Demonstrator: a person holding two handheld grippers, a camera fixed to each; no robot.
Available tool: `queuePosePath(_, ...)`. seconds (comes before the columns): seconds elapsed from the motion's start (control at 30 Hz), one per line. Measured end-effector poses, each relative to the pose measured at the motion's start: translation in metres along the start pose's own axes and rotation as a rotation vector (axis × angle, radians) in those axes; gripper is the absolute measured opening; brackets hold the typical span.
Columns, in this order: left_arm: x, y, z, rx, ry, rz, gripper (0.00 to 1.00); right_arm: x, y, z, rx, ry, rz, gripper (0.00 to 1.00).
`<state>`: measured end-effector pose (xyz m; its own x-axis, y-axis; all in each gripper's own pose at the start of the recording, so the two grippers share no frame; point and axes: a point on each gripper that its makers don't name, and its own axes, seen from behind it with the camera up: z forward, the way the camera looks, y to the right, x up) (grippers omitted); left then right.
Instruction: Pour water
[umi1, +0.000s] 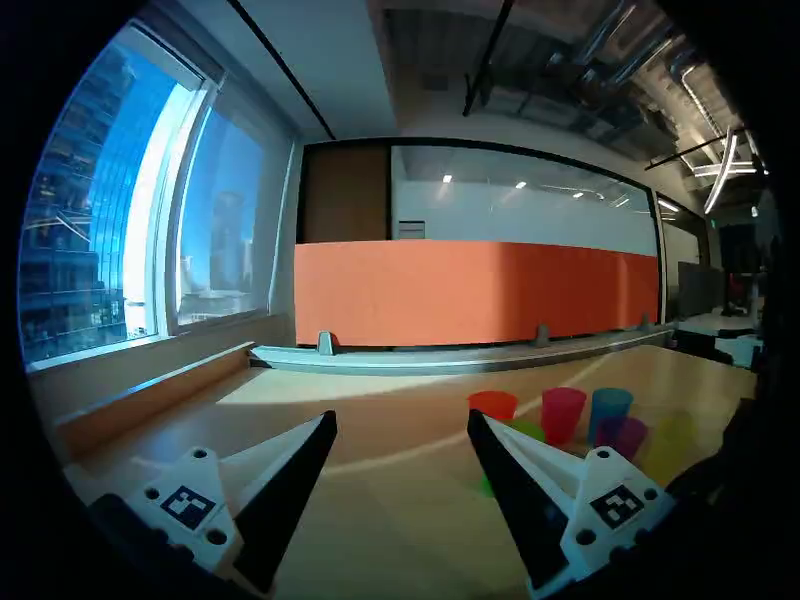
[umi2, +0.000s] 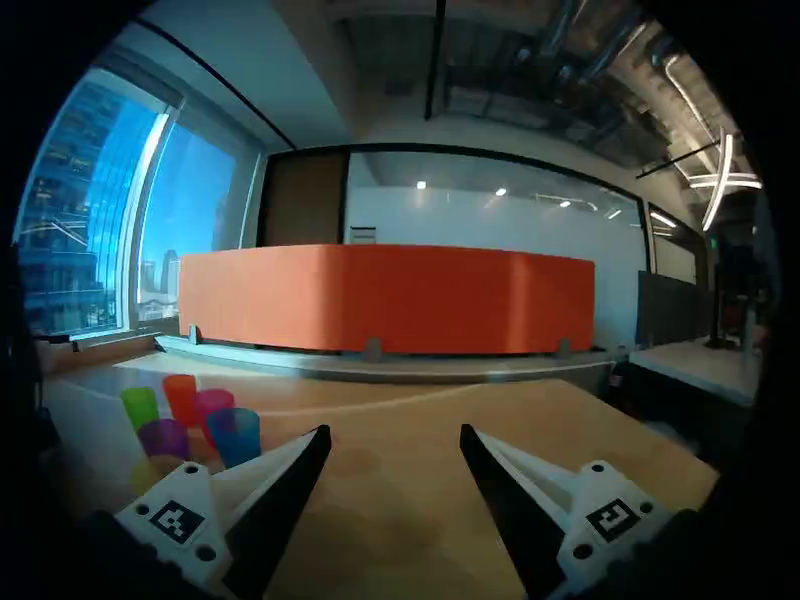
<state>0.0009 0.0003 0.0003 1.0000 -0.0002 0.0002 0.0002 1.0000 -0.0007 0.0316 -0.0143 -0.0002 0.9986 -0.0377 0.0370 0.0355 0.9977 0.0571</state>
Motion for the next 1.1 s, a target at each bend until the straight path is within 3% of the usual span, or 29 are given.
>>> queuePosePath(0.2,0.028,0.005,0.008,-0.024,-0.01,-0.014,0.97,0.041,-0.004,0.0,0.027,0.004,-0.013,1.0)
queuePosePath(0.7,0.112,0.023,0.023,-0.116,-0.006,-0.03,0.97,0.135,-0.011,0.0,0.102,0.006,0.023,1.0)
queuePosePath(1.1,0.135,0.032,0.019,-0.198,-0.001,-0.02,0.97,0.139,-0.019,0.0,0.174,-0.016,0.051,1.0)
